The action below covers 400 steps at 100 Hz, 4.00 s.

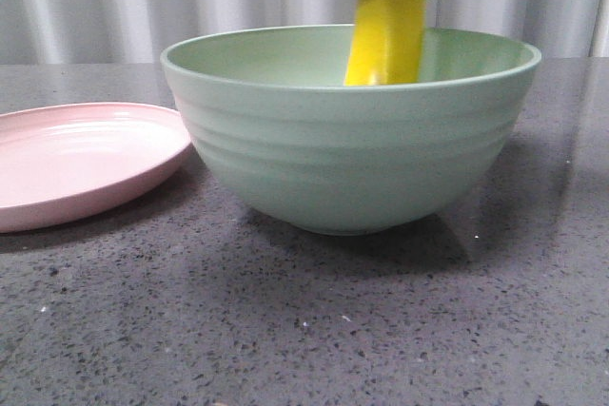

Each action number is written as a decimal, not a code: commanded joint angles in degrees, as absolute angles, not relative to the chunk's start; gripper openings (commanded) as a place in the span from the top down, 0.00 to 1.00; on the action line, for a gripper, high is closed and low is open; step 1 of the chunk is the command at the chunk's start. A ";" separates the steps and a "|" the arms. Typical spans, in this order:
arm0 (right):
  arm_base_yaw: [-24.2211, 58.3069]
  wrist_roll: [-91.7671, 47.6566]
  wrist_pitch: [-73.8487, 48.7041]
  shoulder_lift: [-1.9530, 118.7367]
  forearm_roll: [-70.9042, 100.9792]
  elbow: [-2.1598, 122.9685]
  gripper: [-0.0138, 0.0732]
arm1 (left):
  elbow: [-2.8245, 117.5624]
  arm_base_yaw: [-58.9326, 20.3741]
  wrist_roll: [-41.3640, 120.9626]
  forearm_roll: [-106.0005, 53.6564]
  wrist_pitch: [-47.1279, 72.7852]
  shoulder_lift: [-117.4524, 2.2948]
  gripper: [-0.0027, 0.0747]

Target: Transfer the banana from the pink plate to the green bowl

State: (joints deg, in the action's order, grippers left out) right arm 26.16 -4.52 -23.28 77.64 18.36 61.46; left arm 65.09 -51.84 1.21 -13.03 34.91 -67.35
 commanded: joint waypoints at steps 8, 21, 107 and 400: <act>25.91 -4.90 -19.85 75.71 17.27 63.05 0.38 | 67.07 -52.16 1.26 -13.58 30.70 -65.93 0.55; 25.91 -4.90 -19.73 74.45 14.71 63.05 0.38 | 67.07 -52.16 1.26 -13.58 30.70 -65.93 0.55; 25.91 -4.90 -24.66 55.08 10.73 57.41 0.92 | 57.82 -52.16 1.26 -10.59 18.73 -51.04 0.99; 25.91 -4.90 0.92 14.06 4.42 15.45 0.92 | -0.58 -4.98 1.26 -3.21 14.41 1.86 0.99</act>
State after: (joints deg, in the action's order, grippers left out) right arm 26.16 -4.52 -3.51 13.64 5.07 13.82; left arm 0.00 -4.96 1.51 -3.08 18.17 0.23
